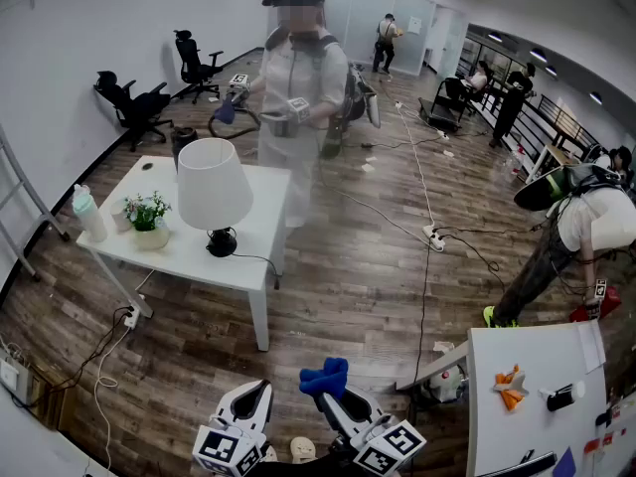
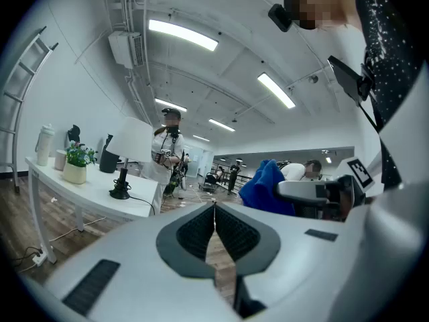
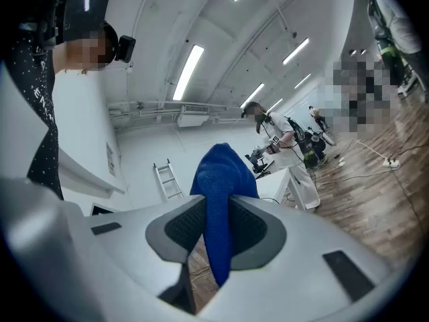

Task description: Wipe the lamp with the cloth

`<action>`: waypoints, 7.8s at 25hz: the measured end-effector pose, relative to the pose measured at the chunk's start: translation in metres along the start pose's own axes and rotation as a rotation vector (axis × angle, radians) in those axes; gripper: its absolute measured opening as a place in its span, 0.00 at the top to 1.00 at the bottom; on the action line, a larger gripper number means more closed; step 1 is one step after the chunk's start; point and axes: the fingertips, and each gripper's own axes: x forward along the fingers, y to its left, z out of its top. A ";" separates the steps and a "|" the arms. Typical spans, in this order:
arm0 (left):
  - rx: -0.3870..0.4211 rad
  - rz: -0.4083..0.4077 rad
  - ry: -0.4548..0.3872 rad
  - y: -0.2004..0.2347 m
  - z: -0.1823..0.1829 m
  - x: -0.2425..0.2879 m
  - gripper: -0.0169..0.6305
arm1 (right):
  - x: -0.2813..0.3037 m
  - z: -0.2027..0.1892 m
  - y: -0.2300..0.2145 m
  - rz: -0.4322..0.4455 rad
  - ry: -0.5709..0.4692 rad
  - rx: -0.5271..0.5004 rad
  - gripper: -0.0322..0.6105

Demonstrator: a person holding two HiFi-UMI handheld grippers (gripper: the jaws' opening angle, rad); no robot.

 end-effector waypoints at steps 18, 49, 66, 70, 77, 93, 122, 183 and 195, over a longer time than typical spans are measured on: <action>0.094 0.225 -0.106 0.054 0.042 0.049 0.95 | 0.083 0.022 -0.036 0.201 0.063 -0.031 0.82; 0.129 0.269 -0.157 0.283 0.129 0.159 0.95 | 0.335 0.063 -0.068 0.305 0.030 -0.185 0.82; 0.200 0.422 -0.216 0.339 0.205 0.158 0.95 | 0.441 0.185 -0.058 0.380 -0.004 -0.715 0.82; 0.194 0.416 -0.199 0.340 0.197 0.162 0.95 | 0.447 0.176 -0.073 0.347 0.035 -0.645 0.82; 0.183 0.421 -0.181 0.352 0.191 0.166 0.95 | 0.441 0.145 -0.113 0.348 0.092 -0.520 0.82; 0.197 0.404 -0.148 0.365 0.190 0.161 0.95 | 0.445 0.137 -0.193 0.454 0.179 -0.312 0.82; 0.179 0.468 -0.153 0.370 0.196 0.157 0.95 | 0.510 0.117 -0.228 0.617 0.411 -0.239 0.82; 0.243 0.501 -0.160 0.411 0.239 0.165 0.95 | 0.632 0.219 -0.059 1.392 0.713 -0.295 0.82; 0.239 0.484 -0.148 0.407 0.232 0.169 0.95 | 0.648 0.117 -0.096 1.327 1.094 -0.241 0.82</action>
